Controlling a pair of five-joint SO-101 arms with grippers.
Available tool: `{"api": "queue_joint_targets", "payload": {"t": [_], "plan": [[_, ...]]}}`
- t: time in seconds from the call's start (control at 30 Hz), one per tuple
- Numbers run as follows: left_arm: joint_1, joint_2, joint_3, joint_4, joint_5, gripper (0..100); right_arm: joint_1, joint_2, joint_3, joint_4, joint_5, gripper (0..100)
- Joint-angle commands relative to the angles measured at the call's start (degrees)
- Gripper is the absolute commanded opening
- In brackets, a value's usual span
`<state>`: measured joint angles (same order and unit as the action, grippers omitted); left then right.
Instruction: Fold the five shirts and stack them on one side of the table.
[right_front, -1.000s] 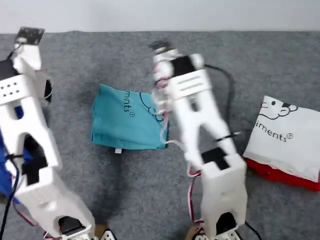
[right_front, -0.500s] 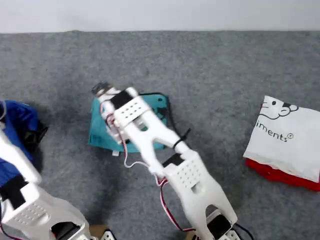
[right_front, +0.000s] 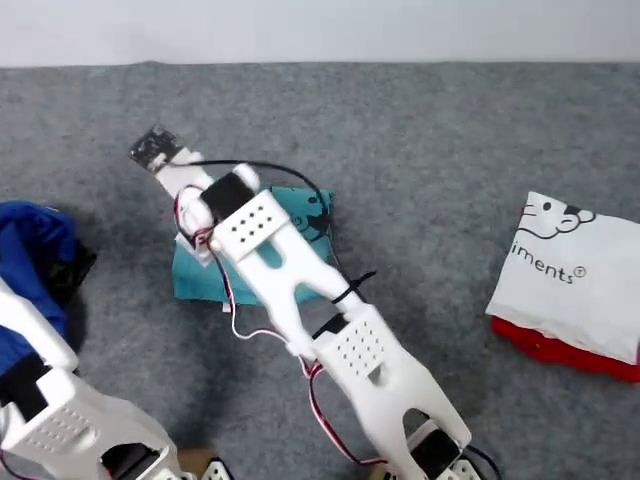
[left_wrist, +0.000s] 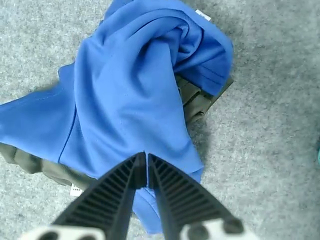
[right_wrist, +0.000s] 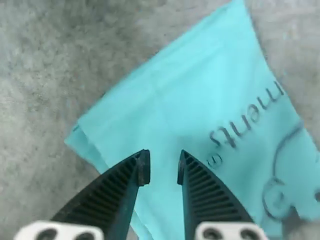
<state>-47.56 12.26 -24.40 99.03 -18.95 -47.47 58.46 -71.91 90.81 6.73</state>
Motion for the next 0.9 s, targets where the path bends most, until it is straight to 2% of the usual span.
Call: {"api": "queue_joint_targets", "payload": {"t": [0.0,0.2,0.47,0.73,0.87], "plan": [[-0.09,-2.90,-0.22,-0.35,-0.53,1,-3.38,3.38,-3.60,-2.24,0.70,10.4],[-0.09,-2.90,-0.22,-0.35,-0.62,1,-4.26,5.67,-5.01,-1.10,0.62,10.1],[0.00,-2.90,-0.22,-0.09,-0.26,1,0.66,0.66,-10.73,11.56,0.44,10.2],[0.00,-2.81,-0.22,-0.18,2.46,1,5.85,-6.55,-2.81,12.26,-10.90,10.5],[0.00,-2.90,-0.22,0.09,2.99,2,8.48,-11.65,7.03,12.18,-21.98,12.3]]}}
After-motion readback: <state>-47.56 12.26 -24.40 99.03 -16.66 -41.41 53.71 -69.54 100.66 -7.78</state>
